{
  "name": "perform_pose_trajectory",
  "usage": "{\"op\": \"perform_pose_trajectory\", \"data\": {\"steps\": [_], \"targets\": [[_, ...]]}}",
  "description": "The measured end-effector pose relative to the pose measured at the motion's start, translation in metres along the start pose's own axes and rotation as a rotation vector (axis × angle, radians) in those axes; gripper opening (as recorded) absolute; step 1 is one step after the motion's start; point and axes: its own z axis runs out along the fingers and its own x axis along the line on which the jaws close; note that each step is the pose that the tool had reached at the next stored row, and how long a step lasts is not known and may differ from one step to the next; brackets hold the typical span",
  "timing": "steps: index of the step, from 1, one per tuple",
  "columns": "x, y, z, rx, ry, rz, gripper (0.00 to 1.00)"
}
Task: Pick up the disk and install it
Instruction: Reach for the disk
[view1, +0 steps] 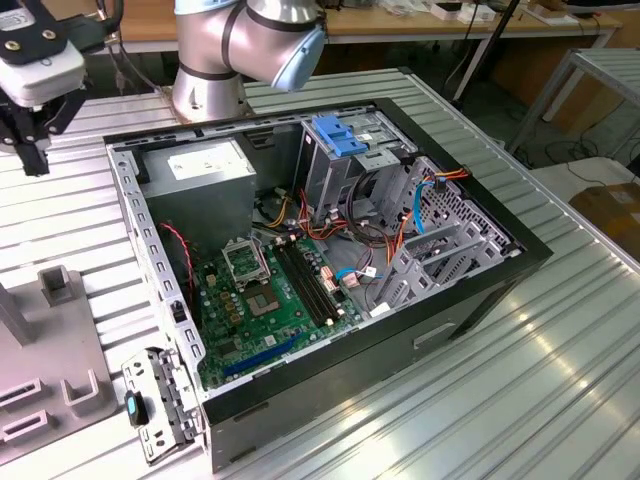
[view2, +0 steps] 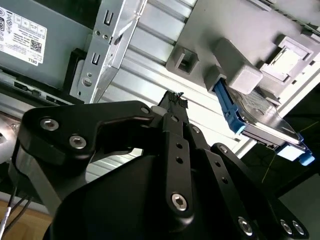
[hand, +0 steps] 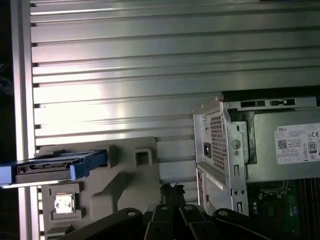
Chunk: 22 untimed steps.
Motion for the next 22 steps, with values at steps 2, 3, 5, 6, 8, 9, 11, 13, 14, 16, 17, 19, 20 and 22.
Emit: {"op": "perform_pose_trajectory", "data": {"steps": [2, 3, 5, 6, 8, 9, 11, 13, 14, 16, 17, 19, 20, 22], "targets": [[0.0074, 0.0027, -0.0001, 0.0001, 0.0003, 0.000, 0.11], [0.0100, 0.0038, -0.0001, 0.0001, 0.0004, 0.000, 0.11], [0.0208, 0.0071, -0.0002, 0.0001, 0.0006, 0.000, 0.11], [0.0260, 0.0085, -0.0002, 0.0001, 0.0006, 0.000, 0.11], [0.0386, 0.0115, -0.0004, 0.0000, 0.0007, 0.000, 0.11], [0.0441, 0.0134, -0.0005, 0.0002, 0.0011, 0.000, 0.11], [0.0529, 0.0170, -0.0005, 0.0001, 0.0012, 0.000, 0.11], [0.0660, 0.0176, -0.0006, 0.0001, 0.0012, 0.000, 0.11], [0.0768, 0.0172, -0.0010, 0.0002, 0.0013, 0.000, 0.11], [0.1052, 0.0151, -0.0017, 0.0002, 0.0013, 0.000, 0.11], [0.1122, 0.0145, -0.0019, 0.0001, 0.0013, 0.000, 0.11], [0.1345, 0.0128, -0.0025, 0.0001, 0.0013, 0.000, 0.11], [0.1419, 0.0123, -0.0027, 0.0001, 0.0013, 0.000, 0.11], [0.1656, 0.0105, -0.0033, 0.0002, 0.0013, 0.000, 0.11]]}}
